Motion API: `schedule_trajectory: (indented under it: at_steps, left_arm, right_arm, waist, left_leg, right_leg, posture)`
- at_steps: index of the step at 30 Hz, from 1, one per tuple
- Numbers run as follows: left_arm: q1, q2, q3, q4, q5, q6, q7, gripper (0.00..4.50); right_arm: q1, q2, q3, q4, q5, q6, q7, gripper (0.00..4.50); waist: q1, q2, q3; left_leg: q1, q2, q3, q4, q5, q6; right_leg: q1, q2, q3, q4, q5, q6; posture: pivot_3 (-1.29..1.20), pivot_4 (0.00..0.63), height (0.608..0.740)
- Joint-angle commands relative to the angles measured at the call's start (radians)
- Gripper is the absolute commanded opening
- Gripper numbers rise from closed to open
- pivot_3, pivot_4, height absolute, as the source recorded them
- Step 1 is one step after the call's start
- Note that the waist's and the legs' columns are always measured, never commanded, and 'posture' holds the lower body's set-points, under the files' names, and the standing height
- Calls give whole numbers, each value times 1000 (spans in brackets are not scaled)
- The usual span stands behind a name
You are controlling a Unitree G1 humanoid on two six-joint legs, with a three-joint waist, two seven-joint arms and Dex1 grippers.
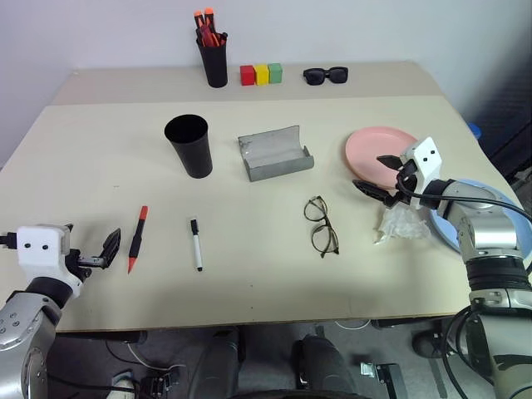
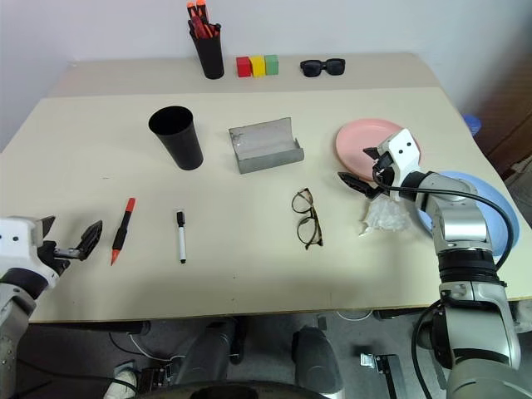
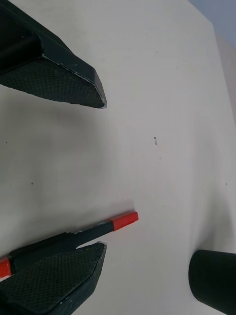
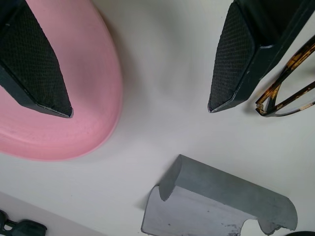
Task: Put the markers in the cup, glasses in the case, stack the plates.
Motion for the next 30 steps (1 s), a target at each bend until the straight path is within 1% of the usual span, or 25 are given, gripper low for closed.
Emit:
schedule_trajectory:
  at_steps: [1,13,16,21,26,27,30]
  left_arm:
    - [-3,14,36,-32,-11,2,5,4464]
    - [-75,6,-16,-62,-10,60,47,4464]
    - [-106,1,-53,-72,3,96,74,4464]
    - [-200,-17,-197,-104,28,201,142,4464]
    - [-346,-68,-330,-161,30,379,244,4464]
    - [-366,-72,-344,-171,34,422,261,4464]
    - [-414,-89,-325,-179,42,564,326,4464]
  right_arm:
    - [-13,11,-9,-18,4,-18,-4,4500]
    - [-20,52,15,-70,6,-5,-3,4500]
    - [-25,77,30,-98,4,1,-13,4500]
    - [6,118,59,-190,13,29,-23,4500]
    - [45,123,117,-318,13,54,4,4500]
    - [53,127,128,-361,26,75,10,4500]
    - [74,143,163,-473,68,137,30,4500]
  waist:
    - [0,0,0]
    - [0,0,0]
    - [0,0,0]
    - [2,0,0]
    - [4,0,0]
    - [2,0,0]
    - [-6,0,0]
  left_leg:
    - [0,0,0,0,0,0]
    - [0,0,0,0,0,0]
    - [0,0,0,0,0,0]
    - [0,-1,0,0,0,0]
    - [0,-2,-1,2,0,0]
    - [0,-2,-1,2,0,0]
    - [0,-2,-1,2,0,0]
  right_leg:
    - [0,0,0,0,0,0]
    - [0,1,0,1,1,2]
    - [0,2,0,1,1,2]
    - [0,2,0,2,2,3]
    - [1,2,0,2,3,5]
    - [1,2,0,2,3,5]
    - [0,3,0,4,3,5]
  posture:
    - [0,150,740]
    - [0,150,740]
    - [0,150,740]
    - [0,150,740]
    - [0,150,740]
    - [0,150,740]
    - [0,150,740]
